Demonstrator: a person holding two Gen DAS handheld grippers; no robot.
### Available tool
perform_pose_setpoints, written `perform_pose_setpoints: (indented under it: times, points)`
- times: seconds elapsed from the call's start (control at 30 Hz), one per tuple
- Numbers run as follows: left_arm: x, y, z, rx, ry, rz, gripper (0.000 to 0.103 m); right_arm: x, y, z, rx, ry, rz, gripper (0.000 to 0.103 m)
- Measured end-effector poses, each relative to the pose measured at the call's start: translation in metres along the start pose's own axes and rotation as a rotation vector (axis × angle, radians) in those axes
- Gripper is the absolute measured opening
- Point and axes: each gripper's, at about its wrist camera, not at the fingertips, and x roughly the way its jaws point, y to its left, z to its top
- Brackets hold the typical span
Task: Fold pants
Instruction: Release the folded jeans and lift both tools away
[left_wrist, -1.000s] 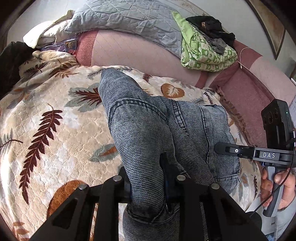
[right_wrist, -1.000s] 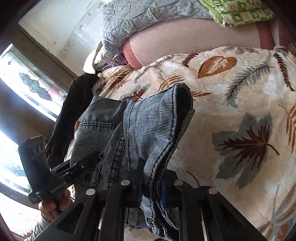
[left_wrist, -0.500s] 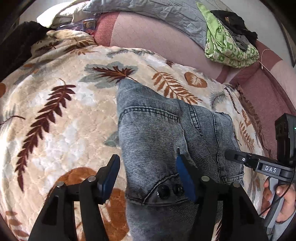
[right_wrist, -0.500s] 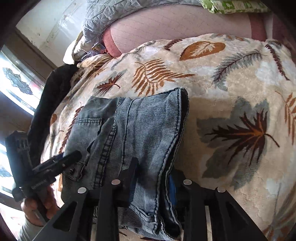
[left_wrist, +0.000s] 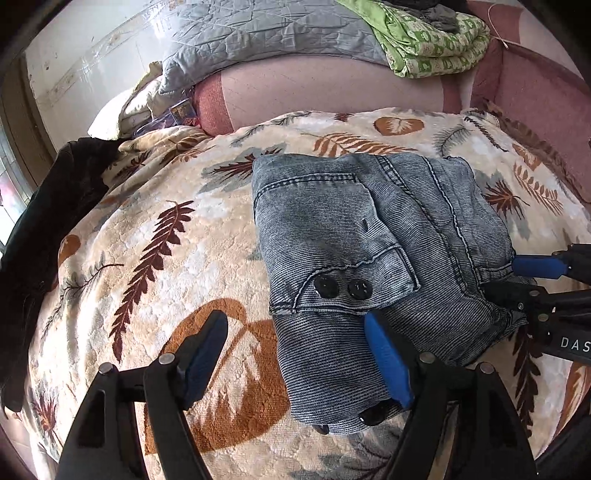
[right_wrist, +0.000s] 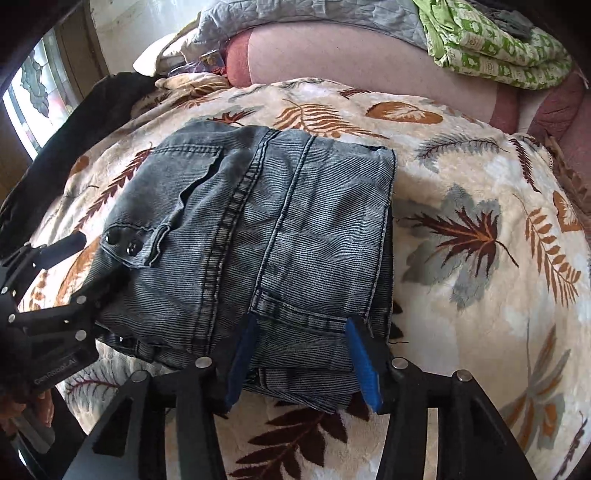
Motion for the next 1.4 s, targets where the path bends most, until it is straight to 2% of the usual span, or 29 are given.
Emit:
perform_pose_setpoints:
  times: [0.13, 0.2, 0.27, 0.37, 0.53, 0.63, 0.77, 0.87, 1.1, 1.23, 1.27, 1.3, 1.37, 1.4]
  points:
    - [-0.029, 0.005, -0.001, -0.050, -0.064, -0.029, 0.077, -0.032, 0.002, -0.001, -0.010, -0.079, -0.026, 0.057]
    - [-0.044, 0.006, -0.007, -0.087, -0.092, -0.034, 0.077, -0.046, 0.005, -0.006, -0.008, -0.121, -0.055, 0.074]
    - [-0.054, 0.008, -0.014, -0.124, -0.106, -0.054, 0.077, -0.059, 0.009, -0.013, -0.015, -0.154, -0.074, 0.075]
    - [-0.062, 0.007, -0.030, -0.168, -0.097, -0.048, 0.077, -0.069, 0.014, -0.026, -0.007, -0.168, -0.084, 0.080]
    - [-0.061, 0.007, -0.058, -0.221, -0.040, -0.031, 0.078, -0.074, 0.014, -0.058, 0.060, -0.190, -0.100, 0.081]
    - [-0.063, 0.007, -0.066, -0.245, -0.007, -0.013, 0.078, -0.075, 0.009, -0.085, 0.129, -0.208, -0.064, 0.081]
    - [-0.072, 0.004, -0.067, -0.250, -0.011, 0.023, 0.078, -0.073, 0.010, -0.105, 0.137, -0.211, -0.058, 0.082]
    - [-0.080, 0.004, -0.063, -0.256, -0.026, 0.029, 0.078, -0.076, 0.010, -0.105, 0.131, -0.211, -0.067, 0.082]
    - [-0.106, 0.000, -0.052, -0.252, -0.076, 0.030, 0.078, -0.103, 0.017, -0.091, 0.097, -0.275, -0.073, 0.082]
    - [-0.122, -0.006, -0.047, -0.232, -0.109, 0.019, 0.091, -0.111, 0.019, -0.083, 0.080, -0.295, -0.087, 0.086]
    - [-0.125, -0.007, -0.046, -0.234, -0.119, 0.010, 0.092, -0.113, 0.019, -0.083, 0.079, -0.301, -0.091, 0.086]
    - [-0.128, -0.008, -0.045, -0.238, -0.125, -0.009, 0.093, -0.115, 0.018, -0.082, 0.077, -0.306, -0.092, 0.086]
    - [-0.130, -0.009, -0.041, -0.244, -0.125, -0.061, 0.101, -0.119, 0.018, -0.082, 0.075, -0.312, -0.103, 0.086]
    - [-0.130, -0.010, -0.040, -0.248, -0.129, -0.078, 0.101, -0.120, 0.017, -0.082, 0.072, -0.315, -0.104, 0.086]
